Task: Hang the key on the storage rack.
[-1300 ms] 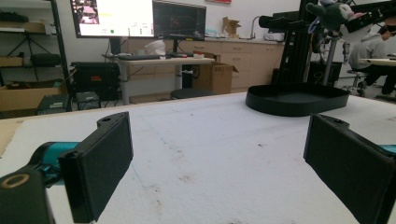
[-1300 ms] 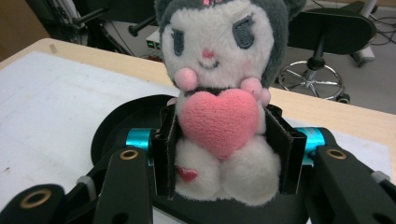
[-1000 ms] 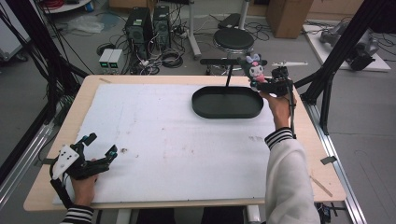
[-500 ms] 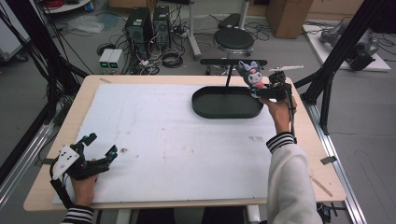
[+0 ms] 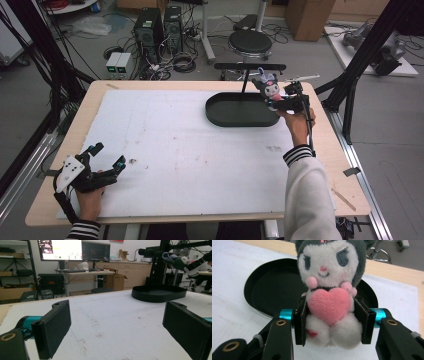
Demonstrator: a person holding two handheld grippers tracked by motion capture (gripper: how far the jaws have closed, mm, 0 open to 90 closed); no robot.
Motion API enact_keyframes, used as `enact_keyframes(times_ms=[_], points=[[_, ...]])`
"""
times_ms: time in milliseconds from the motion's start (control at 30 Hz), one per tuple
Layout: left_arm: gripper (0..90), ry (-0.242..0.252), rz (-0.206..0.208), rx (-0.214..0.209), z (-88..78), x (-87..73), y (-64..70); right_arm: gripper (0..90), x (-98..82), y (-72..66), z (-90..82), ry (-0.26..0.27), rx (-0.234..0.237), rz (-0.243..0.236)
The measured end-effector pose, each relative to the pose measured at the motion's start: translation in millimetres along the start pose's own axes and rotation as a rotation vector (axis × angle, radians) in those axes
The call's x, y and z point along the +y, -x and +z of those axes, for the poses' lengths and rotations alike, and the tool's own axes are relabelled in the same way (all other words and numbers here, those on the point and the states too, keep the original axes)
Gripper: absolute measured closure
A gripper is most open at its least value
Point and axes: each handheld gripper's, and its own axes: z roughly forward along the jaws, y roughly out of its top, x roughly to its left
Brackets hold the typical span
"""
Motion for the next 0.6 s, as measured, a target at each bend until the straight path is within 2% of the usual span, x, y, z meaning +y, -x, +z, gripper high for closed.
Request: enact_keyframes(times_ms=[300,533,600], points=[[8.6,0.002,-0.001,0.000,-0.1,0.0,-0.3,52.3,-1.3,-2.3,17.9,-0.035,-0.014,-0.001],[8.6,0.002,-0.004,0.001,-0.3,0.0,-0.6,52.3,-3.0,0.6,29.0,-0.034,-0.012,0.030],[8.6,0.002,-0.004,0.000,-0.3,0.0,-0.4,51.3,-2.8,-0.1,30.7,-0.032,-0.010,0.023]])
